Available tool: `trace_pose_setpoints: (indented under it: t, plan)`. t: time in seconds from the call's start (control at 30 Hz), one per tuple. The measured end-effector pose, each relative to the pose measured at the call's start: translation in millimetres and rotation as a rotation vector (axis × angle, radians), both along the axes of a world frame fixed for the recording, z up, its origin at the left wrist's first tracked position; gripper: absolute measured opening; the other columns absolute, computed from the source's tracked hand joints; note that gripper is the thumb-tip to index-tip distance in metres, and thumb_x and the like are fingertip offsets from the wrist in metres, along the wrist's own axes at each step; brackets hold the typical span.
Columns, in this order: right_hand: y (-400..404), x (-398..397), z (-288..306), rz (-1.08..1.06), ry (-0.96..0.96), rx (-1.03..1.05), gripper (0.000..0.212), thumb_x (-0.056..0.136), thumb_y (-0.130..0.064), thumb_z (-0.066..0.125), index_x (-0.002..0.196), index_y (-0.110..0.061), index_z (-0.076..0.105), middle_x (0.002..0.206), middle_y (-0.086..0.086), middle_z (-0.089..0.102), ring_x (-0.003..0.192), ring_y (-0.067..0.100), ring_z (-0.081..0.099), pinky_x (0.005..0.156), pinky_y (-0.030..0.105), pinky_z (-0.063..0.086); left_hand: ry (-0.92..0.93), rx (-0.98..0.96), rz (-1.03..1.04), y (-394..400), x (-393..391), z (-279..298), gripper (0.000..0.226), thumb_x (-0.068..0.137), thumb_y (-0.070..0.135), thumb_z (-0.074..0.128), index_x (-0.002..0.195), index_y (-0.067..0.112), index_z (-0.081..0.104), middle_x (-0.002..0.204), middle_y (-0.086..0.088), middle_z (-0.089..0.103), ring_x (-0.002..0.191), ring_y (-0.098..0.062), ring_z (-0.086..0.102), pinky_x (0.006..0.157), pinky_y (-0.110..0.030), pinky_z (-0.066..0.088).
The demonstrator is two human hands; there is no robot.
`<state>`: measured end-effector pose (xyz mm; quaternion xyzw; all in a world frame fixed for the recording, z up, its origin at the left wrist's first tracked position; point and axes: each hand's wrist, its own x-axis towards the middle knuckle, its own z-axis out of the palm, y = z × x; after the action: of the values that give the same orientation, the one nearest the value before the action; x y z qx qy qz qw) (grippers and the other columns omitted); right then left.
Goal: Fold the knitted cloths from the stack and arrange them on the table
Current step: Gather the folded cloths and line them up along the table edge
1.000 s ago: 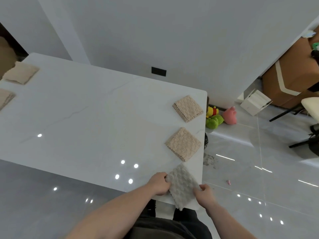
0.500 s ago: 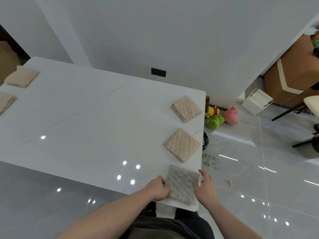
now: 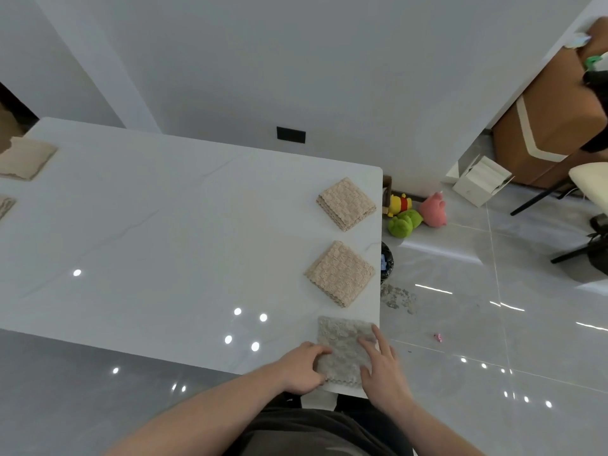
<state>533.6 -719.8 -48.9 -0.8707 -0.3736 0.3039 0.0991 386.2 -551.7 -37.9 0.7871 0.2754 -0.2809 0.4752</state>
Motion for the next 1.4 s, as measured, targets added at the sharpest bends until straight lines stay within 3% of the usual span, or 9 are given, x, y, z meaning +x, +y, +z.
trace_pose_setpoints:
  t: [0.1, 0.17, 0.43, 0.73, 0.8, 0.97, 1.07, 1.2, 1.4]
  plan:
    - [0, 2, 2, 0.049, -0.094, 0.017, 0.053, 0.091, -0.016, 0.056, 0.141, -0.033, 0.052, 0.164, -0.010, 0.018, 0.146, 0.018, 0.026, 0.119, 0.032, 0.034, -0.180, 0.320, -0.115, 4, -2, -2, 0.065, 0.086, 0.023, 0.055, 0.149, 0.028, 0.037, 0.155, 0.000, 0.022, 0.136, -0.025, 0.037, 0.111, -0.039, 0.040]
    - [0, 1, 2, 0.107, -0.094, -0.009, 0.053, 0.091, -0.016, 0.055, 0.140, -0.035, 0.053, 0.160, -0.013, 0.024, 0.144, 0.016, 0.026, 0.120, 0.031, 0.033, -0.252, 0.403, -0.241, 6, 0, -2, 0.063, 0.088, 0.020, 0.052, 0.149, 0.025, 0.036, 0.161, 0.000, 0.018, 0.142, -0.026, 0.030, 0.114, -0.043, 0.035]
    - [7, 2, 1, 0.154, 0.089, -0.240, 0.075, 0.083, -0.018, 0.051, 0.154, -0.034, 0.034, 0.163, -0.011, 0.017, 0.145, 0.025, 0.027, 0.119, 0.042, 0.033, -0.007, 0.323, -0.464, 12, 14, -3, 0.076, 0.093, 0.024, 0.056, 0.161, 0.023, 0.021, 0.169, 0.003, 0.012, 0.153, -0.025, 0.013, 0.122, -0.045, 0.023]
    - [38, 34, 8, 0.265, 0.154, -0.412, 0.064, 0.087, -0.030, 0.053, 0.150, -0.034, 0.044, 0.154, -0.006, 0.029, 0.136, 0.028, 0.036, 0.118, 0.038, 0.033, 0.067, 0.312, -0.585, 27, 36, 7, 0.067, 0.093, 0.024, 0.049, 0.157, 0.028, 0.030, 0.166, 0.004, 0.020, 0.147, -0.028, 0.018, 0.117, -0.046, 0.030]
    - [44, 41, 13, 0.251, 0.170, -0.397, 0.058, 0.086, -0.033, 0.053, 0.144, -0.034, 0.052, 0.152, -0.007, 0.038, 0.137, 0.025, 0.039, 0.117, 0.036, 0.035, 0.067, 0.246, -0.503, 31, 40, 6, 0.065, 0.091, 0.023, 0.047, 0.155, 0.029, 0.037, 0.162, 0.003, 0.031, 0.144, -0.026, 0.024, 0.116, -0.043, 0.034]
    - [55, 69, 29, 0.005, 0.202, -0.180, 0.034, 0.092, -0.027, 0.056, 0.122, -0.029, 0.070, 0.125, -0.012, 0.069, 0.118, 0.008, 0.062, 0.103, 0.025, 0.048, -0.077, 0.157, 0.064, 59, 58, 18, 0.044, 0.088, 0.023, 0.055, 0.131, 0.029, 0.065, 0.132, 0.005, 0.063, 0.118, -0.015, 0.059, 0.101, -0.026, 0.047]
    - [62, 89, 35, -0.097, 0.194, -0.134, 0.027, 0.094, -0.026, 0.057, 0.117, -0.030, 0.070, 0.117, -0.014, 0.070, 0.108, 0.005, 0.062, 0.094, 0.022, 0.050, -0.120, 0.237, 0.197, 87, 77, 25, 0.036, 0.089, 0.019, 0.057, 0.123, 0.025, 0.067, 0.128, 0.001, 0.061, 0.112, -0.019, 0.059, 0.093, -0.024, 0.045]
    - [79, 111, 33, -0.222, 0.283, -0.150, 0.037, 0.093, -0.026, 0.061, 0.130, -0.021, 0.063, 0.114, -0.006, 0.065, 0.101, 0.011, 0.060, 0.090, 0.026, 0.049, -0.097, 0.298, 0.276, 114, 98, 19, 0.033, 0.091, 0.029, 0.059, 0.123, 0.028, 0.065, 0.140, 0.000, 0.048, 0.130, -0.023, 0.046, 0.108, -0.034, 0.040]
    - [109, 128, 26, -0.405, 0.437, -0.145, 0.065, 0.099, -0.036, 0.058, 0.154, -0.015, 0.031, 0.145, 0.007, 0.050, 0.100, 0.019, 0.059, 0.076, 0.027, 0.047, 0.010, 0.186, 0.317, 127, 119, 11, 0.044, 0.088, 0.021, 0.057, 0.132, 0.026, 0.059, 0.152, 0.000, 0.037, 0.136, -0.025, 0.040, 0.113, -0.033, 0.036]
